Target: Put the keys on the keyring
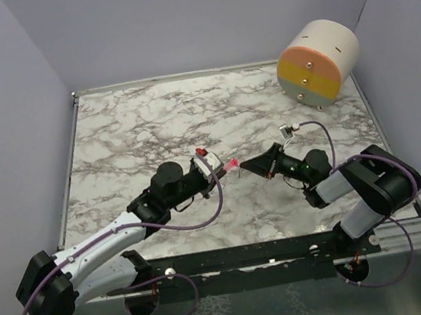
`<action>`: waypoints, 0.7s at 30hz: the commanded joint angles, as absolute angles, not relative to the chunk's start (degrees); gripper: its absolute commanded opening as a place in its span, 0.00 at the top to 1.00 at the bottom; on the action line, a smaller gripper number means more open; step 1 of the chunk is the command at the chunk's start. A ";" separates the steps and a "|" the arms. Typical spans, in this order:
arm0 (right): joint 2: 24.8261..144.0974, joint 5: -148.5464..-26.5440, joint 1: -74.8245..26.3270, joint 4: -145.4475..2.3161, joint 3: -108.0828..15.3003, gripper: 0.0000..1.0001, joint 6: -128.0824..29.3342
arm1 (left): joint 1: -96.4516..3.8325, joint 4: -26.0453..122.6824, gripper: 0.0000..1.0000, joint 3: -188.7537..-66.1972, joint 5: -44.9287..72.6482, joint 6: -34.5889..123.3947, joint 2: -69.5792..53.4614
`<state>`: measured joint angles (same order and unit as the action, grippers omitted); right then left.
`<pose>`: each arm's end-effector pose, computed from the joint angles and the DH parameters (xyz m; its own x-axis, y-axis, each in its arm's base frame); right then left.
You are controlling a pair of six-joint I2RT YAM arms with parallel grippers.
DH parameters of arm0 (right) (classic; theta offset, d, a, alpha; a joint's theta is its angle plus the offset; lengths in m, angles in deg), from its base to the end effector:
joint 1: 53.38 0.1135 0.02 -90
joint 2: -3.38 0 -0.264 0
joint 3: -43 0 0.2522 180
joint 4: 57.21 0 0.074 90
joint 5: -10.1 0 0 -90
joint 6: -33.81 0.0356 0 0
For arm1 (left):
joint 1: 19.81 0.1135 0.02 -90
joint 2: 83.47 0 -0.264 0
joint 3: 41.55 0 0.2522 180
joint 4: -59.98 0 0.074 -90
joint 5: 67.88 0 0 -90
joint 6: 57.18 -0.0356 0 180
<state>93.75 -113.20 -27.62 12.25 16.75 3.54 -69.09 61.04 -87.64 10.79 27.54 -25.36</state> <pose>0.2032 0.1198 0.1602 -0.6967 0.4653 -0.5460 -0.5037 0.2248 0.8342 0.1474 -0.1820 0.2644 -0.0435 0.1889 -0.9810 0.8767 0.4781 0.0532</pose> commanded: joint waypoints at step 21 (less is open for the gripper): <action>94.12 -113.91 -28.02 28.45 15.75 0.99 3.41 | -69.40 63.09 1.00 -87.58 8.44 27.81 -24.87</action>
<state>93.75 -113.20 -27.62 12.25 16.53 3.54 -69.09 61.20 -87.64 9.63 27.54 -24.29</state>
